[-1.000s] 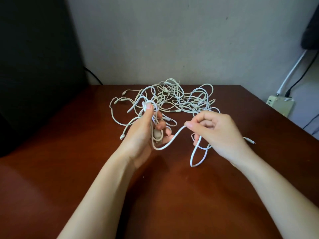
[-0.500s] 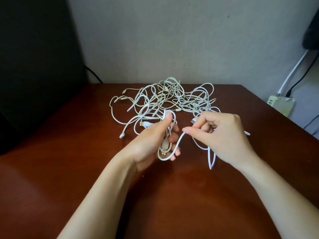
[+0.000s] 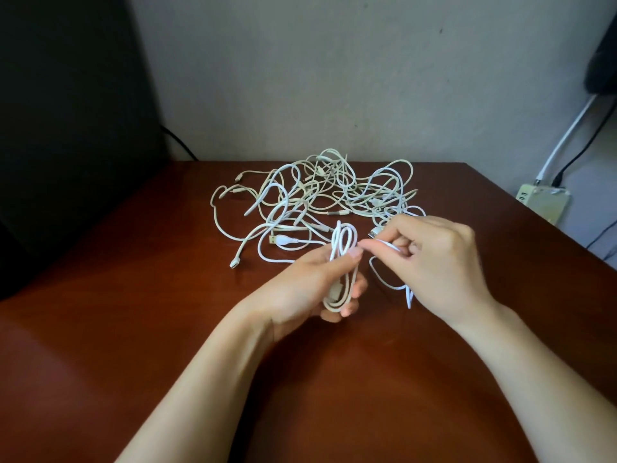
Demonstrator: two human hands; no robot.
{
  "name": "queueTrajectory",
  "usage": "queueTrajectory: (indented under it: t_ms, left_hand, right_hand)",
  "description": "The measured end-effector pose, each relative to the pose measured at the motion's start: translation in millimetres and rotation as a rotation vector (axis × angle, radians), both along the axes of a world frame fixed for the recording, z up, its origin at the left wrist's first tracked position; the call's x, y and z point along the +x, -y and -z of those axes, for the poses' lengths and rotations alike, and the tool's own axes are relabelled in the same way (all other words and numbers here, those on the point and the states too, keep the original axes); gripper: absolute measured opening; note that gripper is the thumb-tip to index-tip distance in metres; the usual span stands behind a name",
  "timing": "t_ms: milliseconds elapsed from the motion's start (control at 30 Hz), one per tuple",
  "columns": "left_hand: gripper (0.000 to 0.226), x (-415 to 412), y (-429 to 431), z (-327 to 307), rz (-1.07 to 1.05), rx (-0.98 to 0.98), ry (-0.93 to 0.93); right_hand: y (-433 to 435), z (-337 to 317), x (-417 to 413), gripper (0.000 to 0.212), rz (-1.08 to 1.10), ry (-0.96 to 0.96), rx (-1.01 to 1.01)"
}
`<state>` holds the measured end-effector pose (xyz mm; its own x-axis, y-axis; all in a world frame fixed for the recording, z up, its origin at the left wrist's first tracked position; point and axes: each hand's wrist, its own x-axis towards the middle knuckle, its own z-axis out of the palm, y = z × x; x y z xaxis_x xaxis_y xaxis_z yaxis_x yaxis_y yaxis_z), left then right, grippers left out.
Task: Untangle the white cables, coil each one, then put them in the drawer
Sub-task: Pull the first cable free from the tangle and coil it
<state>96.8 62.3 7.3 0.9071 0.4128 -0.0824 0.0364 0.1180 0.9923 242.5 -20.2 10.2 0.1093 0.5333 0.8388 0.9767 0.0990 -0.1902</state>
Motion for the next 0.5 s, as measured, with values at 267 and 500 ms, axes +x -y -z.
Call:
queueTrajectory:
  t_ms: [267, 500]
  left_hand:
    - [0.011, 1, -2, 2, -0.045, 0.045, 0.069]
    - [0.02, -2, -8, -5, -0.217, -0.104, 0.182]
  right_hand:
    - [-3, 2, -6, 0.019, -0.033, -0.254, -0.014]
    - [-2, -3, -11, 0.018, -0.265, -0.643, -0.317]
